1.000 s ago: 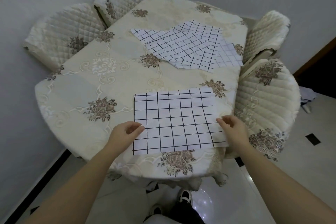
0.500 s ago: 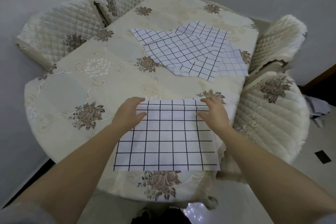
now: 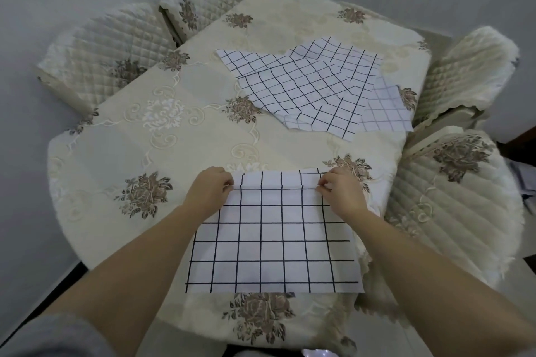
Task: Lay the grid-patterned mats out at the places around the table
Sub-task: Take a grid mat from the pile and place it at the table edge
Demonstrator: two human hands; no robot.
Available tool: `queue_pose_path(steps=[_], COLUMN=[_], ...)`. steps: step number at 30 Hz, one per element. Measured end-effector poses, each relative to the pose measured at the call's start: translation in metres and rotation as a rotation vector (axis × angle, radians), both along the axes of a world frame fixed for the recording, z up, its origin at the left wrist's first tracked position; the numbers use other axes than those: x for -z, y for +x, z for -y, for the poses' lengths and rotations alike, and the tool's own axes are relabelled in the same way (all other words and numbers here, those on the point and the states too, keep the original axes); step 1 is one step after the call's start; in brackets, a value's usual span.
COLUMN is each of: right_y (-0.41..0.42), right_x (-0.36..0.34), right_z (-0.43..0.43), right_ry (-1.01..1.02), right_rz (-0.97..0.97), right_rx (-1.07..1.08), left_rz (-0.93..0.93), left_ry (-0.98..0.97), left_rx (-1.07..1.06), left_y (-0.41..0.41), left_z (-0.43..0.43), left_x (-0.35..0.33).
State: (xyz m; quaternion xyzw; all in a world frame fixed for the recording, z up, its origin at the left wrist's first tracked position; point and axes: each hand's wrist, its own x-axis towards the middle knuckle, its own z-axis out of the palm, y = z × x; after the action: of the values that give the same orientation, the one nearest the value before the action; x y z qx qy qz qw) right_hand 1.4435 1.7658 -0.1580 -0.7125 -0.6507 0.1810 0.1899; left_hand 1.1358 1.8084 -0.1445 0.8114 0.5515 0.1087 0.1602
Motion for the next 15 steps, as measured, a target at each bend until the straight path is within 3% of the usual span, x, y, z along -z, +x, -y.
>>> queue_pose_path(steps=[6, 15], right_y=[0.004, 0.011], right_x=[-0.026, -0.097], right_z=[-0.007, -0.024], right_ry=[-0.017, 0.114], right_rz=[-0.065, -0.129], right_rx=[0.009, 0.048], left_rz=[0.025, 0.139], left_ry=[-0.055, -0.011], left_rx=[-0.029, -0.002], left_y=[-0.001, -0.005], left_z=[-0.009, -0.030], left_x=[-0.018, -0.096])
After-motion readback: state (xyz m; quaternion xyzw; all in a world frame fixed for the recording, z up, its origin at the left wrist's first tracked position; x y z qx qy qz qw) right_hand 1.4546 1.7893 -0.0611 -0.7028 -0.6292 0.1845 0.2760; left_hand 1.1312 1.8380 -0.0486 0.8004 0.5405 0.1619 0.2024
